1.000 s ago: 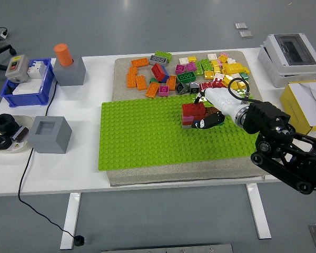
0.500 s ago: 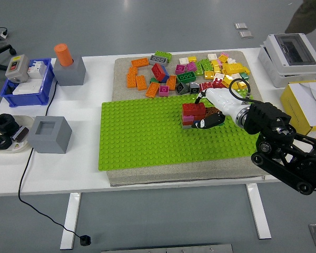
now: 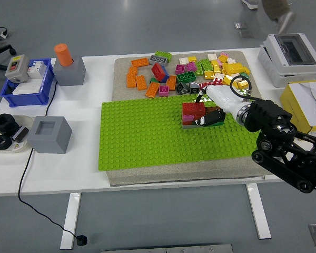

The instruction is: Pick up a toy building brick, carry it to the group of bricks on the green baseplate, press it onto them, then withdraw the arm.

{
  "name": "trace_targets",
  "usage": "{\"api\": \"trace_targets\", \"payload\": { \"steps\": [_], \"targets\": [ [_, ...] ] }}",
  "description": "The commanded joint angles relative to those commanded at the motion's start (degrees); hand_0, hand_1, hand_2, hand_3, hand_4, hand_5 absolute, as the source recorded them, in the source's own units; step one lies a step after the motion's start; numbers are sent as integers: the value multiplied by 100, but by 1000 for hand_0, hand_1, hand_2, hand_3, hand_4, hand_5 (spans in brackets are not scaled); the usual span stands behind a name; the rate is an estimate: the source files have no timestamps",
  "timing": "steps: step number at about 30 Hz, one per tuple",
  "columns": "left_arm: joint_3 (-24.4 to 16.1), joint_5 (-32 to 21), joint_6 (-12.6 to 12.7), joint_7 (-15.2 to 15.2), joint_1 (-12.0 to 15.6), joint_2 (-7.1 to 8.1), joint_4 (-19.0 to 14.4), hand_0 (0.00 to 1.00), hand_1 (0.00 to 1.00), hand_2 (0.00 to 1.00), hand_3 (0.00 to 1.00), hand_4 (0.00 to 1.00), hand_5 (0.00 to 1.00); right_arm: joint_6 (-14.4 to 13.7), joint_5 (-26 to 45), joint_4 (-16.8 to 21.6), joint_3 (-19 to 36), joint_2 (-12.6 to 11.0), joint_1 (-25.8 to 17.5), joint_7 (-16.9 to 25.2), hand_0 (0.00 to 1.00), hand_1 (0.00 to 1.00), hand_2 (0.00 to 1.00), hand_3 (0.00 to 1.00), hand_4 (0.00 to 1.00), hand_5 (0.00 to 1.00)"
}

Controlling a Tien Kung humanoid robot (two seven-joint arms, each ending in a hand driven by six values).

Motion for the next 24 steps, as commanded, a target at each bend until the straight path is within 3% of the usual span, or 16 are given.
{"api": "trace_targets", "payload": {
  "steps": [24],
  "targets": [
    [14, -3, 1, -6, -16, 1, 0, 635, 623, 579, 585, 650, 222, -19, 121, -40, -205, 25, -18, 30, 889, 845, 875, 653, 926, 427]
  ]
}}
